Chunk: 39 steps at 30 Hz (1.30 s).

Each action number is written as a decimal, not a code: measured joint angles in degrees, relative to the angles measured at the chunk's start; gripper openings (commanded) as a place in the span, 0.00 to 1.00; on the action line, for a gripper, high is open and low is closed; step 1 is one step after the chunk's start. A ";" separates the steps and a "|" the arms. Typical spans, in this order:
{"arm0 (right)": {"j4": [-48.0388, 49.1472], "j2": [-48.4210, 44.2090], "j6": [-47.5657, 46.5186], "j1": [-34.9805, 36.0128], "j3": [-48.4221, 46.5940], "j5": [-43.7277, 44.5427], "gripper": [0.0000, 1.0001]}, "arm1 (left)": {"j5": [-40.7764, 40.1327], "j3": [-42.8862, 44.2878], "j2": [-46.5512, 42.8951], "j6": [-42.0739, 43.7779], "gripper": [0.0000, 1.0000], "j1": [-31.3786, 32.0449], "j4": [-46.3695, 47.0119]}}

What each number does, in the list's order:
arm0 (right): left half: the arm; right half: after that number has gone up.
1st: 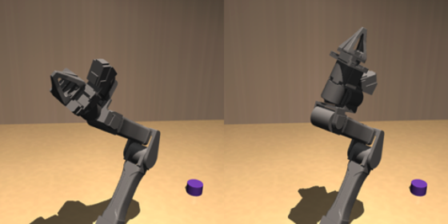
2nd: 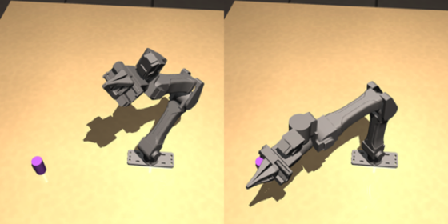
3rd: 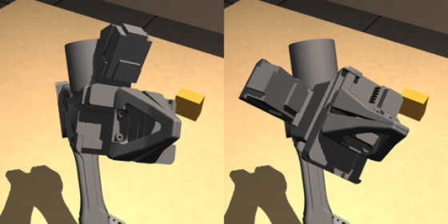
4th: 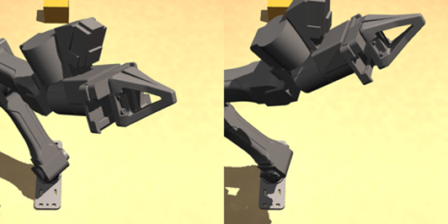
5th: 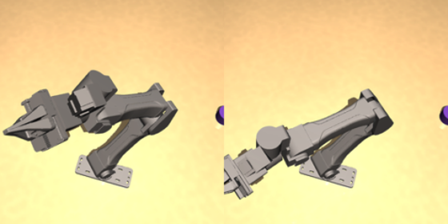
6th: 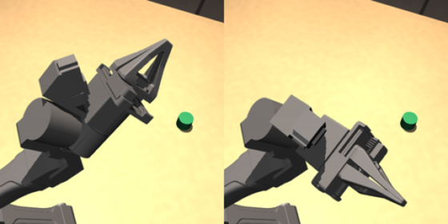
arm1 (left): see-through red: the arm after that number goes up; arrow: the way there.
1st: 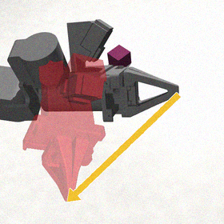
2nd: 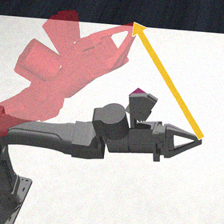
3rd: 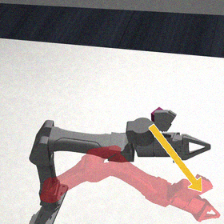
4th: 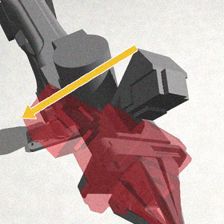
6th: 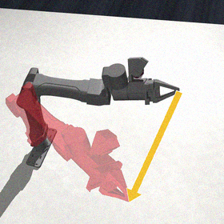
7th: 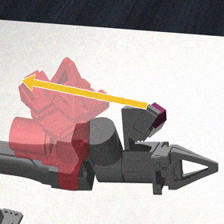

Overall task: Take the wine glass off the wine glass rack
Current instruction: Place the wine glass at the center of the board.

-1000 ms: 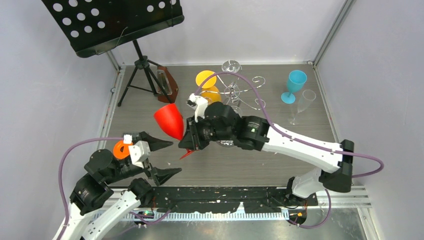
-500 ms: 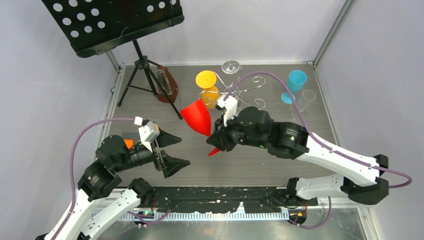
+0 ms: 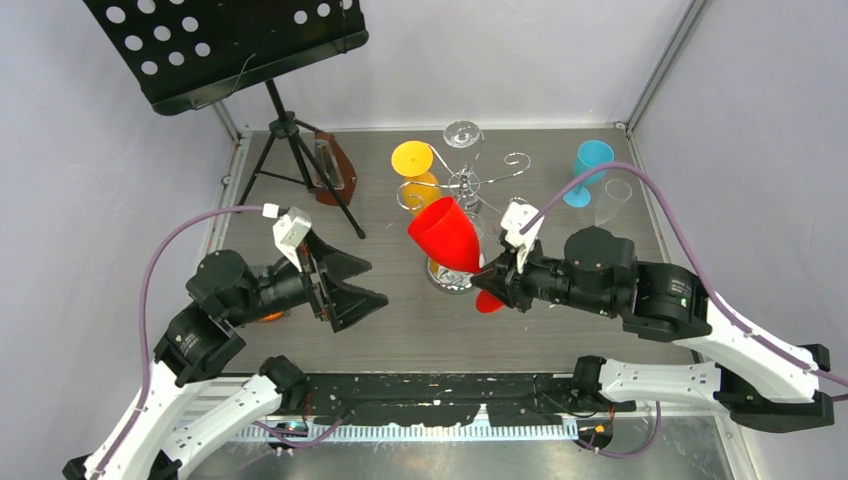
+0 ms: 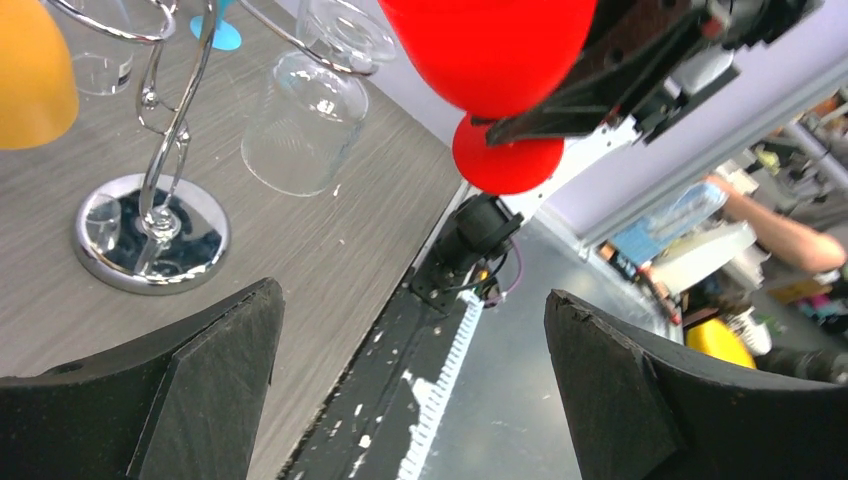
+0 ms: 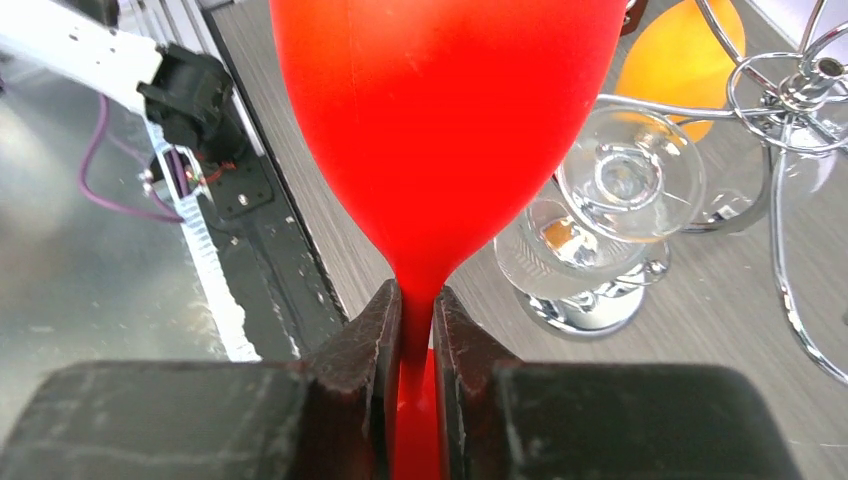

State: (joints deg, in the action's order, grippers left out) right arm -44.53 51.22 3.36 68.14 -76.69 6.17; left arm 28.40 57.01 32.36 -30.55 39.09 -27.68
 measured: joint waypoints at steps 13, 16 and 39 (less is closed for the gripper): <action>-4.15 -2.36 -21.64 1.09 2.91 -1.33 0.06 | -2.01 10.08 4.02 -14.19 1.00 -7.17 -3.17; -3.63 -2.49 -25.99 1.66 3.23 -1.33 0.06 | 0.33 10.03 4.66 -16.81 1.00 -10.84 -4.57; 2.19 10.29 -40.22 6.08 -3.89 -0.13 0.06 | 13.44 5.46 5.90 -17.35 0.88 -20.15 -9.05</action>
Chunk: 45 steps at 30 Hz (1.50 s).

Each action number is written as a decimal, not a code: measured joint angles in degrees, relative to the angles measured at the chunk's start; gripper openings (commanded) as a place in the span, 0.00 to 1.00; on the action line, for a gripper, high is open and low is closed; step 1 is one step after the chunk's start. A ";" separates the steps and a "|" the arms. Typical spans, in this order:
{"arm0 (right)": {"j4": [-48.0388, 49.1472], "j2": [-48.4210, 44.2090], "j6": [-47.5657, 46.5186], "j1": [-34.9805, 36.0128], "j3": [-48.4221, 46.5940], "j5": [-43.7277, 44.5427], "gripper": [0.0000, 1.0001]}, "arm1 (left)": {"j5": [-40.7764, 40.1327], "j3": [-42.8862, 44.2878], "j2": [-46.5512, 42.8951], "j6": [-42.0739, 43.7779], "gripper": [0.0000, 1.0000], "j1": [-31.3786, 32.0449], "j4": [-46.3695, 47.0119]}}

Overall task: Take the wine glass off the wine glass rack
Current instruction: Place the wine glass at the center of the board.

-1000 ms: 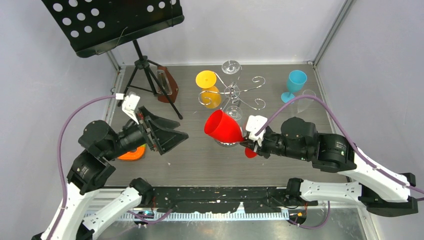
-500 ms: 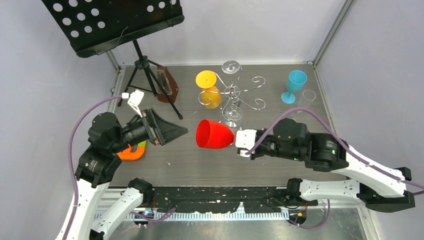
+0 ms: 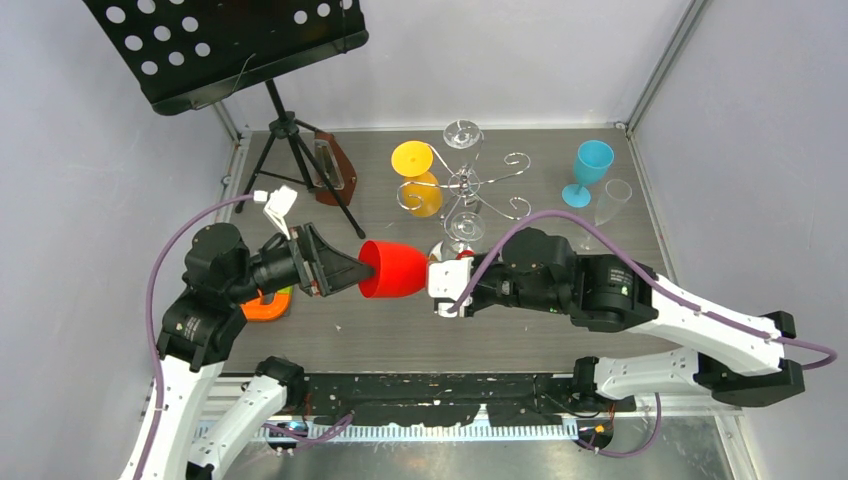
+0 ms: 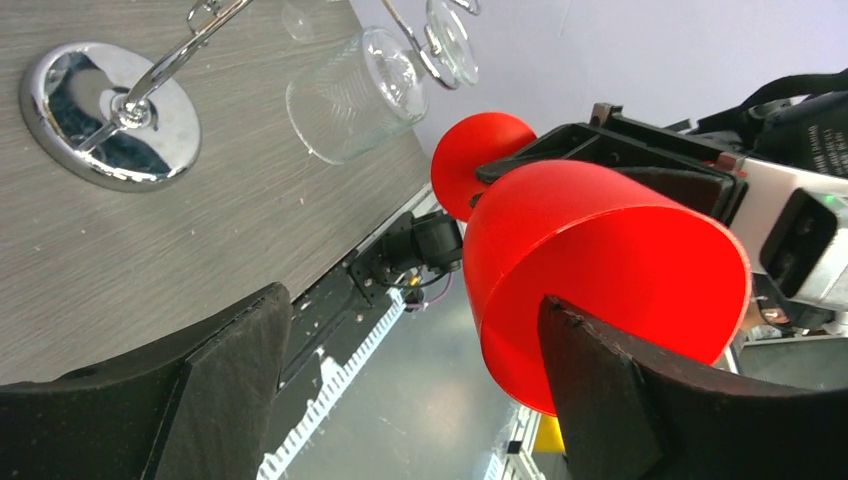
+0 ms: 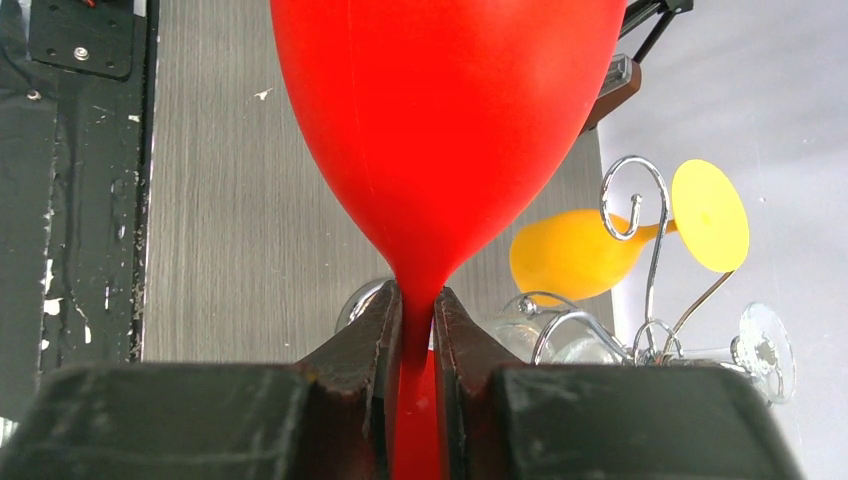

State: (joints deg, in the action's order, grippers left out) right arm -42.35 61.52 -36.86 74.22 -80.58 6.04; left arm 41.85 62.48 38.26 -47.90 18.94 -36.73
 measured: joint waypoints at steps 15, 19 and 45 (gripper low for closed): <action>0.59 4.50 -0.98 1.81 -0.68 5.09 0.06 | 0.74 0.00 -0.28 5.07 0.30 -0.31 -5.99; 0.63 5.60 -0.98 2.19 -0.68 5.97 0.06 | 1.79 -0.22 -0.48 4.94 0.08 -0.31 -5.92; 6.64 -8.74 2.21 2.54 7.56 8.79 0.72 | -5.40 10.23 1.07 18.45 0.00 -0.59 -22.14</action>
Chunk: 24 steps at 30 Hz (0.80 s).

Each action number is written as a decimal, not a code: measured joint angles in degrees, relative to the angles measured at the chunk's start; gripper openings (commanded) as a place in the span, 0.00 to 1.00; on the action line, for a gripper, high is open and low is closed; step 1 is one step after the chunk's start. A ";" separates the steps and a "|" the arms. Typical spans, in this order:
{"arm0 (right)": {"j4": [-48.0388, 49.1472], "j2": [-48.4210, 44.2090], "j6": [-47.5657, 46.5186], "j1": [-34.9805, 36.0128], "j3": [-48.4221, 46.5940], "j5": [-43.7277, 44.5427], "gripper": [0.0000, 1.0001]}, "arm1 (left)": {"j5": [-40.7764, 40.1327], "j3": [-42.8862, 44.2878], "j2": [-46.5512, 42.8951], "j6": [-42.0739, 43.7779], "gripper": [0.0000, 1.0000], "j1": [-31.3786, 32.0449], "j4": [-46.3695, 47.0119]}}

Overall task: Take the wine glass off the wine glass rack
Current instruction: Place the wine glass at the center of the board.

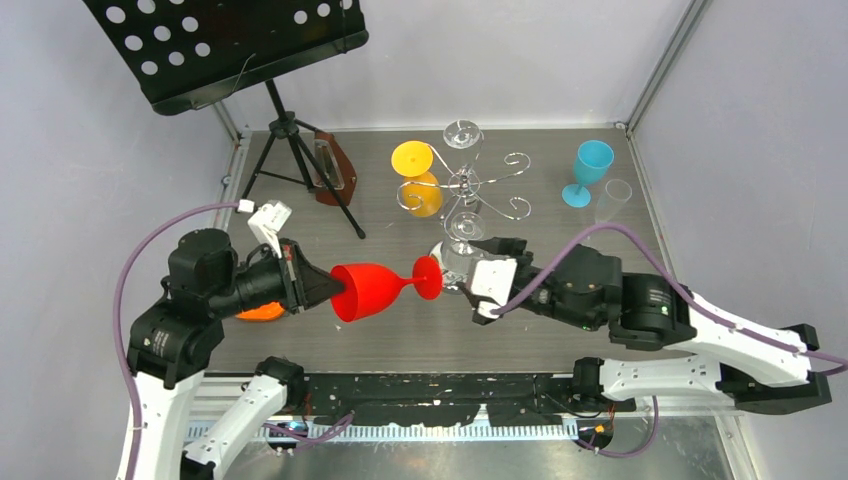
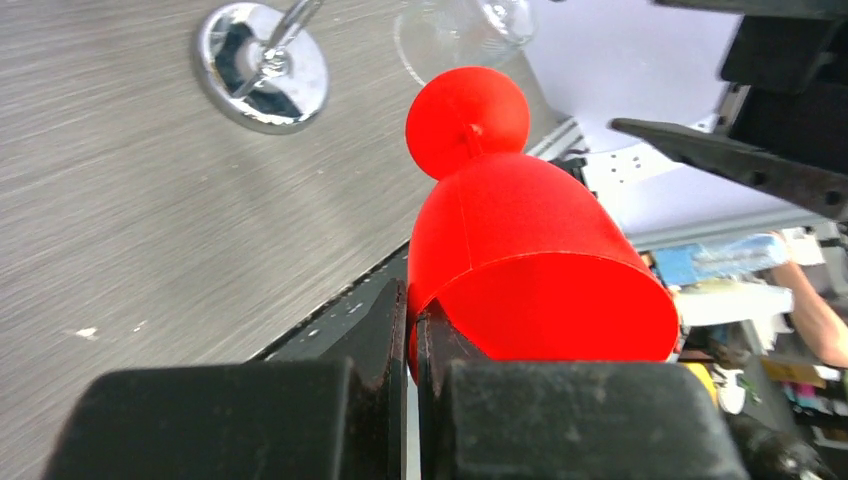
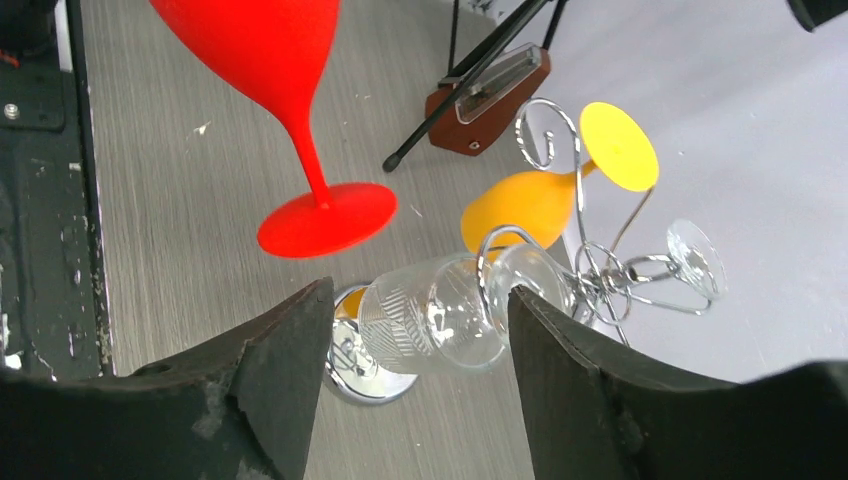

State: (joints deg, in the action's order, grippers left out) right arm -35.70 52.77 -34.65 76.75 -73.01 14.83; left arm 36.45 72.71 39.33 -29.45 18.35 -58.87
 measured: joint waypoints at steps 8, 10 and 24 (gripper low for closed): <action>2.69 -3.63 6.08 0.00 2.14 4.90 0.80 | -13.25 4.42 3.45 7.89 0.00 0.00 -10.32; 2.64 -2.75 8.46 0.00 2.05 6.67 0.79 | -17.59 4.50 4.74 9.44 0.00 0.00 -12.09; -6.36 3.52 27.65 0.00 -5.68 10.93 0.73 | -37.11 5.29 19.63 16.02 0.04 0.00 -13.68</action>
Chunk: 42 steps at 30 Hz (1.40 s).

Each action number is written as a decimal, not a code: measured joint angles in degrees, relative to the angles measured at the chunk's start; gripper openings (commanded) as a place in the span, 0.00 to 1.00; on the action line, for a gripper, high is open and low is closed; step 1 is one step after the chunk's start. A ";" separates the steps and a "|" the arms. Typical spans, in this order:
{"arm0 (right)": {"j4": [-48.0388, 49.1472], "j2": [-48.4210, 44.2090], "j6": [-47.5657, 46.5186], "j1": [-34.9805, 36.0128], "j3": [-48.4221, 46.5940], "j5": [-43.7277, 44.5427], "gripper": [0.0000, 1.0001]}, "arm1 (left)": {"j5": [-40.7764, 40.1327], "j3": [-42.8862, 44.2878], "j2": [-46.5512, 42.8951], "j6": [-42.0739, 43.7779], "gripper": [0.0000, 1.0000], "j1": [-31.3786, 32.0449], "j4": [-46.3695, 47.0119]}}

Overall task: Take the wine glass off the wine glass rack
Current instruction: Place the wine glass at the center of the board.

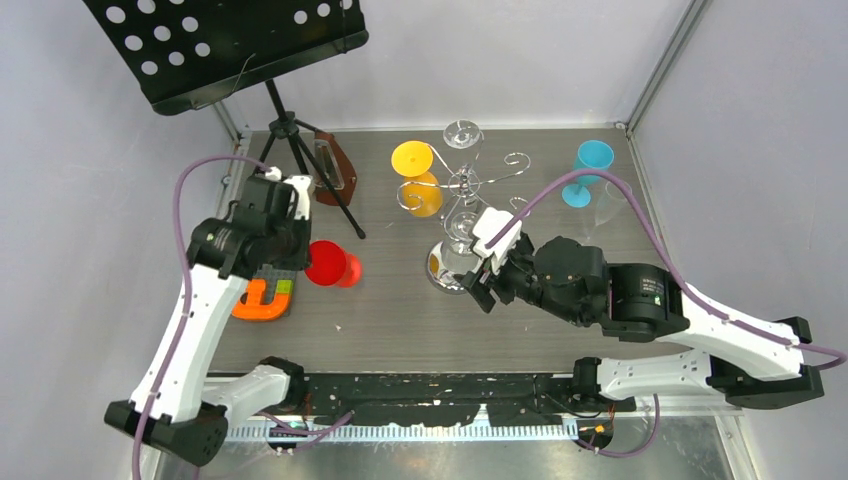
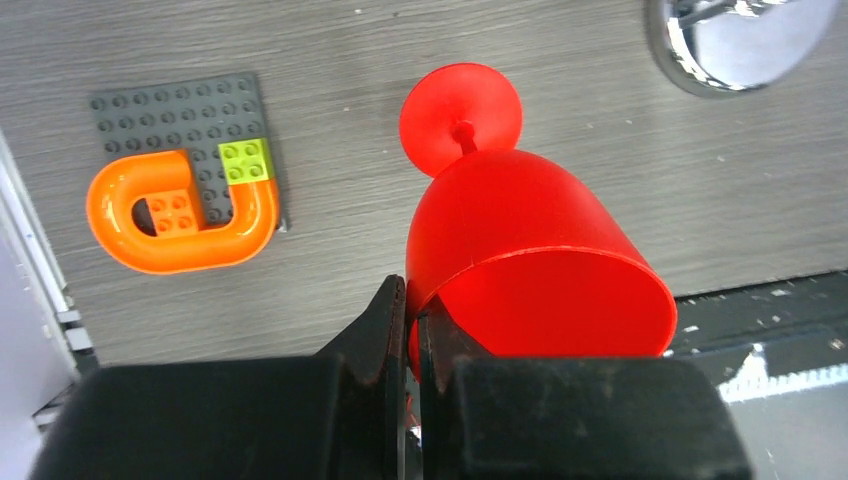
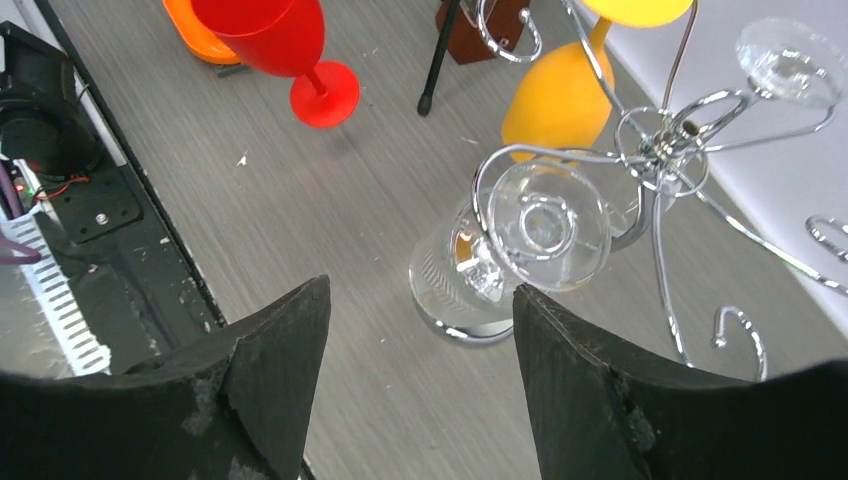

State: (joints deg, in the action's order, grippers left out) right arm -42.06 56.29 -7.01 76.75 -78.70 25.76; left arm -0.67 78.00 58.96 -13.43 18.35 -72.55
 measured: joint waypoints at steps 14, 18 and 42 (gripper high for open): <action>-3.50 -6.78 10.91 0.00 4.00 -1.97 0.71 | -3.82 0.13 14.53 3.39 0.00 -3.67 5.03; -3.54 -7.69 12.28 0.00 5.44 -2.58 0.70 | -1.79 0.79 17.81 3.43 0.00 -5.84 6.12; -3.61 -9.49 14.71 0.00 9.33 -4.02 0.71 | 2.23 5.27 30.56 3.52 0.30 -12.15 7.41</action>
State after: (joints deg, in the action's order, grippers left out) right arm -45.67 46.81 7.70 76.75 -69.36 21.74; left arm 1.56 83.26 89.52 -9.91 6.20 -65.14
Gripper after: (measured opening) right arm 0.709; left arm 0.194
